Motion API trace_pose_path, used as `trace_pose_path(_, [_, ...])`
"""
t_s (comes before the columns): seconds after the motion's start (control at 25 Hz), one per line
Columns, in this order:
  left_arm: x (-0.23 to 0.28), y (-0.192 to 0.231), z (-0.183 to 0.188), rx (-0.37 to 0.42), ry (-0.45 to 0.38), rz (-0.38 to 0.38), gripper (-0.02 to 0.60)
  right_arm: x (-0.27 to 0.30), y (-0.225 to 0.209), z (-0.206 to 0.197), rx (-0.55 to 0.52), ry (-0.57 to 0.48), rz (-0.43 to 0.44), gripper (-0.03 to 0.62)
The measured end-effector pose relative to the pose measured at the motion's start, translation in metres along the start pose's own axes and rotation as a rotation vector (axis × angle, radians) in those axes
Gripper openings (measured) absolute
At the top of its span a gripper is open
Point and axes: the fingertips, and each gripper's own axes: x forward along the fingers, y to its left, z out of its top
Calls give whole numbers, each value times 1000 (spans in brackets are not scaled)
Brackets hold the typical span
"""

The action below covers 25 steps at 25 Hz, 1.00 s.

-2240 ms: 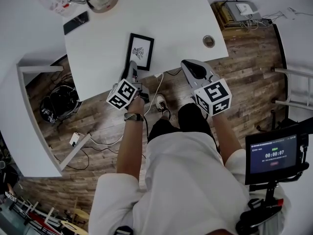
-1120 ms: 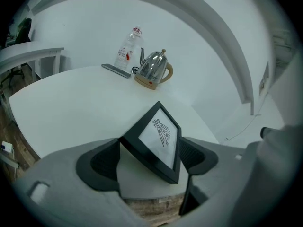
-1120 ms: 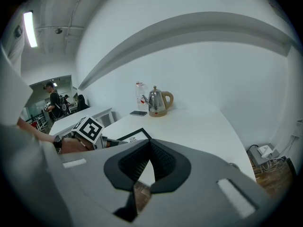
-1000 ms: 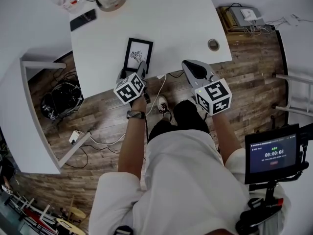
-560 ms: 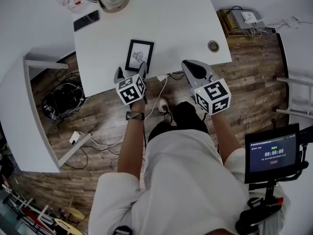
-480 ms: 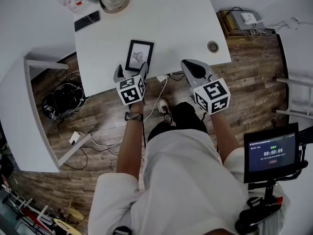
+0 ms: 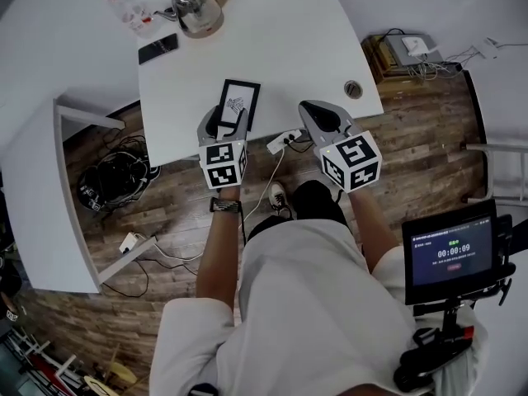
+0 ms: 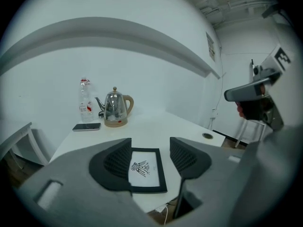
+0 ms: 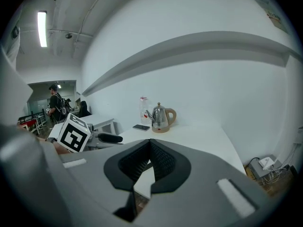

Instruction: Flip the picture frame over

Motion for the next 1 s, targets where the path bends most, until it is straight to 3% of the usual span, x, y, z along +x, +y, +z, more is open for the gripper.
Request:
trace_pose_path(0.12, [-12, 0, 14, 19, -35, 5, 215, -3, 3, 12, -11, -24, 1, 3])
trace_pose_path(0.28, [-28, -1, 34, 51, -75, 3, 198, -8, 7, 32, -27, -58, 2, 2])
trace_pose_path(0.84, [-59, -22, 97, 208, -221, -54, 50, -1, 11, 64, -79, -108, 15, 2])
trace_pose_path(1.0, [-69, -22, 113, 222, -245, -60, 44, -1, 15, 72, -93, -121, 21, 3])
